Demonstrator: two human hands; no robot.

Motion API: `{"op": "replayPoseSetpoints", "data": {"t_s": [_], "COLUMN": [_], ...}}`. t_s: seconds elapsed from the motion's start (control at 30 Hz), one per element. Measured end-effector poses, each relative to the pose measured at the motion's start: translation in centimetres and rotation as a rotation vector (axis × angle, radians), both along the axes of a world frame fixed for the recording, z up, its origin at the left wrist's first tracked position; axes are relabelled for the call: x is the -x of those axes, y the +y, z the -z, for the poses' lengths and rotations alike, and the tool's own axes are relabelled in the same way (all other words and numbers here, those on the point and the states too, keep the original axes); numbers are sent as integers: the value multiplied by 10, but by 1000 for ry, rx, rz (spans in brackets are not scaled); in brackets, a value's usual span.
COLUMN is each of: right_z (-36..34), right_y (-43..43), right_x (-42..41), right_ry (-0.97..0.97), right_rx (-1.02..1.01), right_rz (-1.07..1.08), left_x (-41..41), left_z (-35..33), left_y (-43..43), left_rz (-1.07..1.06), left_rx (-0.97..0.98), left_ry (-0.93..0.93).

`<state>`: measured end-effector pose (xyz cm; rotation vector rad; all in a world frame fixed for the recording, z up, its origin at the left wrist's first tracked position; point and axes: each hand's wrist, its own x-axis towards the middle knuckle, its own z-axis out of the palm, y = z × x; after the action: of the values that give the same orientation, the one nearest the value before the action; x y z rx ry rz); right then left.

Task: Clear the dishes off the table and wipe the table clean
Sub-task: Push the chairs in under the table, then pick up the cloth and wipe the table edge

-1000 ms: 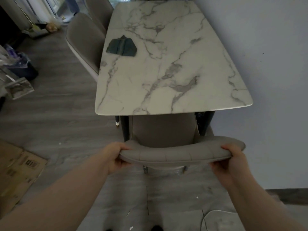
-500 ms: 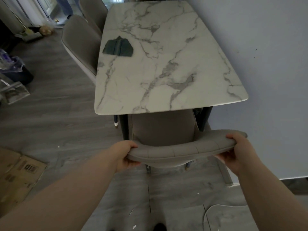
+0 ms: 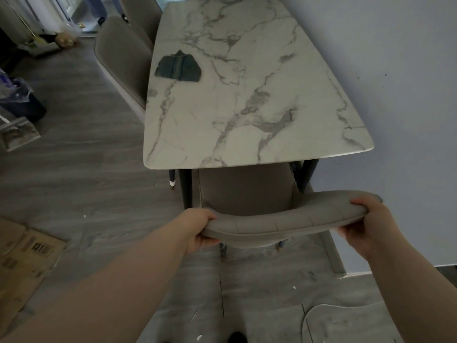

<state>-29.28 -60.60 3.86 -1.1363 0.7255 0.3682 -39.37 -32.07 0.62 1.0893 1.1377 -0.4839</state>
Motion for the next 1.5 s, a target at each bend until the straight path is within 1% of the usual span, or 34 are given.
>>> {"op": "replayPoseSetpoints", "data": {"t_s": [0.07, 0.13, 0.2, 0.27, 0.37, 0.4, 0.43, 0.5, 0.57, 0.6, 0.67, 0.73, 0.8, 0.83, 0.9, 1.03, 1.17, 1.27, 1.3, 1.4, 1.43, 1.5], "right_z": [-1, -3, -8, -21, -22, -22, -27, -64, -81, -87, -88, -84, -84, -79, -71, -61, -54, -48, -41, -20, -12, 0], "right_y": [-7, -12, -12, -12, -17, -16, -5, 64, 135, 162, 229, 302, 351, 391, 438, 524, 573, 595, 605, 623, 632, 642], "right_x": [1, 0, -2, -6, -27, -37, -44, -37, -39, -38, -43, -48, -49, -56, -63, -87, -135, -180, -208, -267, -299, -334], "right_ry": [46, 67, 60, -14, -83, -114, -180, -286, -386, -438, -500, -513, -513, -505, -487, -423, -390, -381, -382, -356, -331, -249], "right_rx": [67, 212, 549, 885, 1220, 1272, 1281, 1251, 1160, 1112, 1016, 923, 832, 785, 748, 696, 727, 803, 827, 966, 1009, 1082], "right_rz": [-26, -88, -155, -256, -455, -496, -513, -566, -629, -695, -851, -959, -1057, -1056, -1010, -941, -903, -824, -794, -796, -803, -855], "left_x": [4, 6, 7, 8, 11, 11, 10, 6, 0, -4, -14, -22, -31, -38, -52, -106, -180, -236, -267, -335, -370, -415], "left_z": [-2, -7, -11, -13, -10, -9, -6, -6, -7, -8, -17, -29, -45, -57, -75, -104, -122, -134, -136, -131, -131, -127], "left_y": [-1, 5, 18, 30, 56, 68, 82, 122, 172, 191, 245, 308, 342, 380, 420, 501, 546, 563, 571, 585, 593, 601], "left_rz": [137, 281, 421, 543, 755, 829, 893, 956, 982, 988, 873, 757, 767, 822, 880, 885, 887, 976, 1010, 1115, 1147, 1201], "left_rx": [-18, -38, -70, -57, -22, -39, -80, -188, -319, -377, -486, -566, -621, -669, -717, -761, -784, -888, -910, -923, -927, -926], "left_ry": [33, 67, 70, 68, 62, 67, 65, 43, -19, -55, -161, -257, -324, -345, -400, -496, -648, -730, -755, -775, -772, -766]}}
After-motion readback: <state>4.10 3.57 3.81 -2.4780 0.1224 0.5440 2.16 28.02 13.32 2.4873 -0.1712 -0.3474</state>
